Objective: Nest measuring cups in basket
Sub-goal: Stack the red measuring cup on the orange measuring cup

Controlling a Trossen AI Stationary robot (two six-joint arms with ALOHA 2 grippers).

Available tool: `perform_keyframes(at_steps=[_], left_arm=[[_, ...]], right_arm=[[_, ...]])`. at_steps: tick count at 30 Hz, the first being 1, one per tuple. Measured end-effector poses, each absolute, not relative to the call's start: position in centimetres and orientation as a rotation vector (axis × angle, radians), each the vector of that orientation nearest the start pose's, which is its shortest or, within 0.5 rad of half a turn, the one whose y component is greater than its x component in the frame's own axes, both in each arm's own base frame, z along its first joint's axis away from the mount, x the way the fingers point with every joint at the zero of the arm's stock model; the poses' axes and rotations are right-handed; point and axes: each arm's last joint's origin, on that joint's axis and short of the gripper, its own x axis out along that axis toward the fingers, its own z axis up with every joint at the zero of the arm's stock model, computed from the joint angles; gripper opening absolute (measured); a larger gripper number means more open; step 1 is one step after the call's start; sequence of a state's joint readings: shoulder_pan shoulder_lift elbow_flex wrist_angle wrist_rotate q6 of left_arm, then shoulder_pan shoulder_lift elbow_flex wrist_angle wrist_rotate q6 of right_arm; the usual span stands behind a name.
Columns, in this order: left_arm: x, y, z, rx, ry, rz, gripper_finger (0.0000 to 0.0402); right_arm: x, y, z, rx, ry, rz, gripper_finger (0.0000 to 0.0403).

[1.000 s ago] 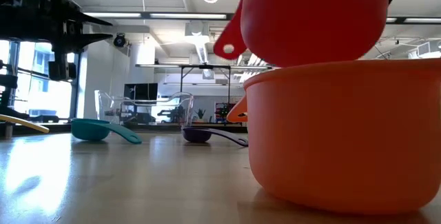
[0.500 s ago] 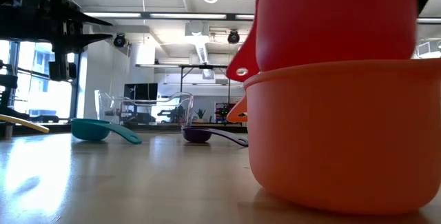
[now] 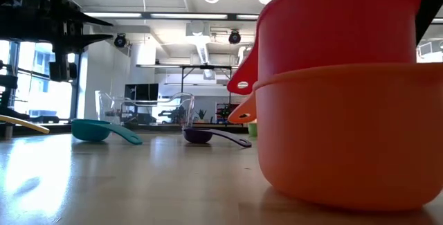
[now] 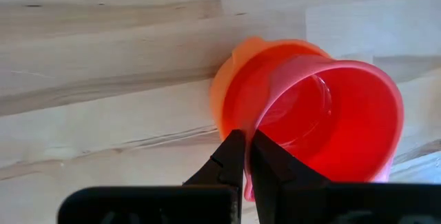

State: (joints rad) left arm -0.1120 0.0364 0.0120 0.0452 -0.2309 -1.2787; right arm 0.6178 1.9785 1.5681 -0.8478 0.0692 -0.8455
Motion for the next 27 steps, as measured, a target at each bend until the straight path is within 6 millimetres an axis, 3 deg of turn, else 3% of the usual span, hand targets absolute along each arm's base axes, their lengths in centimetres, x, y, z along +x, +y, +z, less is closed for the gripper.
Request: perform_keyframes(at_steps=[15, 27], left_arm=[[9.86, -0.44, 16.91, -1.262, -0.092, 0.09, 0.0071], [9.86, -0.44, 16.91, -1.262, -0.092, 0.09, 0.0071]], right_arm=[[33.39, 23.37, 21.31, -1.115, 0.927, 0.897, 0.0005], [33.38, 23.37, 21.35, -1.111, 0.927, 0.899, 0.0052]])
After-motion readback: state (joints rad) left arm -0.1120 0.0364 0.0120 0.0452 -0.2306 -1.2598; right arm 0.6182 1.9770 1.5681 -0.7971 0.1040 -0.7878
